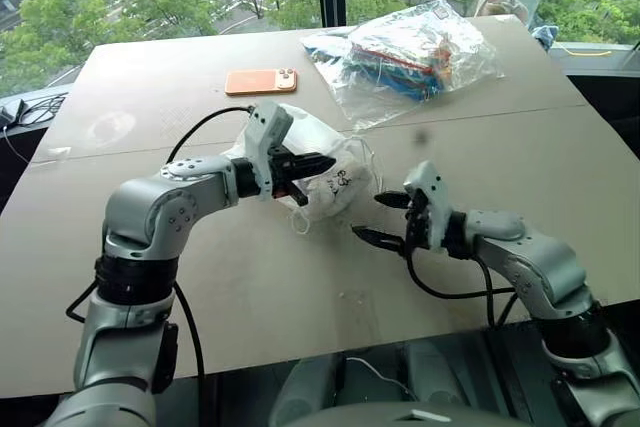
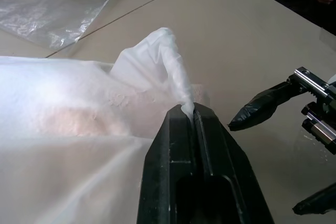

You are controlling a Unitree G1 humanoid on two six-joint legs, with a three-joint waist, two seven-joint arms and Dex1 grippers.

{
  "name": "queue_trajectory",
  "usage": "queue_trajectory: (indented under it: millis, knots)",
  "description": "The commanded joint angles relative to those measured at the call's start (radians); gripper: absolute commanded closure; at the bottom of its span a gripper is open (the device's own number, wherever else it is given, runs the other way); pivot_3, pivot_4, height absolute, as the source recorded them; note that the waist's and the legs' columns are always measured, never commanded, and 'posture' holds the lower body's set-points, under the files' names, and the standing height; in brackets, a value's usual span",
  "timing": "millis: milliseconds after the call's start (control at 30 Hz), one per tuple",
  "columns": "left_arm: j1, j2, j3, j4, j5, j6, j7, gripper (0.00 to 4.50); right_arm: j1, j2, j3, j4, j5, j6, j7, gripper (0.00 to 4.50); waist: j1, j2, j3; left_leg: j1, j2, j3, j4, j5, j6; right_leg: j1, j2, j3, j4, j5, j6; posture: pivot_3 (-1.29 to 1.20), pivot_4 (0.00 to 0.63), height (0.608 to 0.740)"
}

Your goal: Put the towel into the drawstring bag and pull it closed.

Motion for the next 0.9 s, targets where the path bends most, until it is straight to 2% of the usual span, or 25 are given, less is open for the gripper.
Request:
queue_trajectory:
  millis: [33,267,367,500,600,733,900]
  knots:
    - [-0.028,0.024,0.016,0.009,0.011,-0.062,-0.077,4.50,-0.048,0.044,-0.047,0.038,-0.062,-0.041,-0.105,0.21,0.000,0.000,0.000,0.000,0.000,0.000,0.000,0.000,0.000,0.000,0.000,0.000,0.000,0.000,0.000,0.00,0.150,0.740]
    - [-0.044,0.030,0.010,0.036,0.043,-0.088,-0.109,4.50,-0.174,0.138,-0.010,0.301,-0.151,-0.098,-0.144,0.21,-0.002,0.000,0.000,0.000,0.000,0.000,0.000,0.000,0.000,0.000,0.000,0.000,0.000,0.000,0.000,0.00,0.150,0.740]
    - [-0.044,0.018,0.020,0.023,0.043,-0.078,-0.091,4.50,-0.189,0.138,0.000,0.320,-0.153,-0.095,-0.114,0.91,0.000,0.000,0.000,0.000,0.000,0.000,0.000,0.000,0.000,0.000,0.000,0.000,0.000,0.000,0.000,0.00,0.150,0.740]
    - [-0.031,0.014,0.028,0.004,0.040,-0.073,-0.080,4.50,-0.190,0.134,0.008,0.333,-0.172,-0.104,-0.102,2.74,-0.001,0.000,0.000,-0.001,0.000,0.000,0.000,0.000,0.000,0.000,0.000,0.000,0.000,0.000,0.000,0.00,0.150,0.740]
    - [-0.024,0.015,0.033,-0.001,0.039,-0.072,-0.077,4.50,-0.188,0.140,0.010,0.360,-0.199,-0.136,-0.108,4.32,-0.004,0.000,0.000,0.000,0.000,0.000,0.000,0.000,0.000,0.000,0.000,0.000,0.000,0.000,0.000,0.00,0.150,0.740]
    - [-0.022,0.016,0.036,0.008,0.046,-0.084,-0.080,4.50,-0.192,0.144,0.013,0.393,-0.280,-0.198,-0.170,4.43,-0.004,0.000,0.000,0.000,0.000,0.000,0.000,0.000,0.000,0.000,0.001,0.000,0.000,0.000,0.000,0.00,0.150,0.740]
    - [-0.047,0.006,0.047,0.040,0.032,-0.079,-0.089,4.50,-0.191,0.153,-0.043,0.334,-0.401,-0.235,-0.343,4.43,-0.003,0.000,0.000,0.000,0.000,0.000,0.000,0.000,0.000,0.000,0.002,0.000,0.000,0.000,0.000,0.00,0.150,0.740]
